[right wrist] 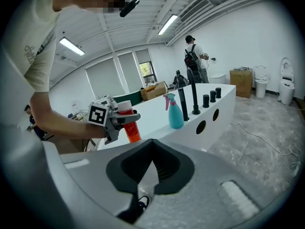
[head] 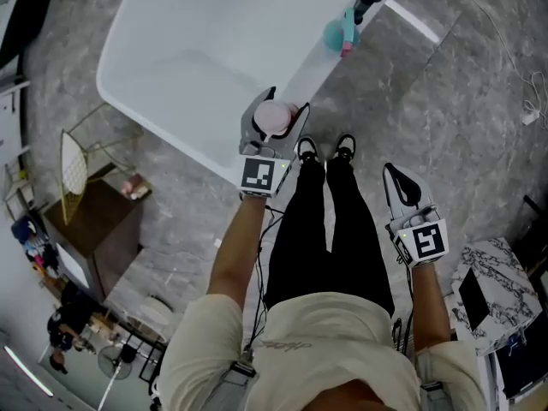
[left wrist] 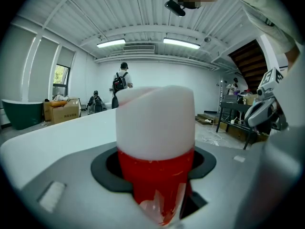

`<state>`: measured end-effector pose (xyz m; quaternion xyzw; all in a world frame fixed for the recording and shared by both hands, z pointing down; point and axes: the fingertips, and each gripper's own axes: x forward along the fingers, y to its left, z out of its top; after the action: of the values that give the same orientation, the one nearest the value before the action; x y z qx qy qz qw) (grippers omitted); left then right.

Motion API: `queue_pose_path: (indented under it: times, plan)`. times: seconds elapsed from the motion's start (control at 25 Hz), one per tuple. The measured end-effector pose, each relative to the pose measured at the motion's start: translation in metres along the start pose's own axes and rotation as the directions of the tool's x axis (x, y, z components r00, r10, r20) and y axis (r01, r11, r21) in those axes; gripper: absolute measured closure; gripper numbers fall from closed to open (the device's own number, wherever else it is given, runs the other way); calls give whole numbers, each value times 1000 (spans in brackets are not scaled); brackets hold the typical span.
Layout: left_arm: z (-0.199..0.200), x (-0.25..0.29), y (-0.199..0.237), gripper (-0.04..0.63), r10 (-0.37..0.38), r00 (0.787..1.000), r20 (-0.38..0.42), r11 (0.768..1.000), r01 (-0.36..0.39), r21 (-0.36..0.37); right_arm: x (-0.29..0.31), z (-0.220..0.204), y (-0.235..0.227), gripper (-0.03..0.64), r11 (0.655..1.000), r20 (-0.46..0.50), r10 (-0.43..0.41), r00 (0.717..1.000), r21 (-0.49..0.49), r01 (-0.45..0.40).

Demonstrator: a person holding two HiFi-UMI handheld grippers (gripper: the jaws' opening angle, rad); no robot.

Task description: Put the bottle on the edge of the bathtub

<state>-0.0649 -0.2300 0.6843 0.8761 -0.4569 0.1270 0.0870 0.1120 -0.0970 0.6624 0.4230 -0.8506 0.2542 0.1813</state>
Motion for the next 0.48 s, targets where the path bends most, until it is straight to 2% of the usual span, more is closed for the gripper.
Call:
queue_pose_path:
  times: [0.16,0.48]
  plan:
    - [10,7,2,296,2,998,65,1000,-2,4,9,-3,2,617,1000,15,11,1000,19,-11]
    - [18,22,7,295,4,993,120,1000,-5,8,18,-26,11,617,997,-9,24,1000,67,-23]
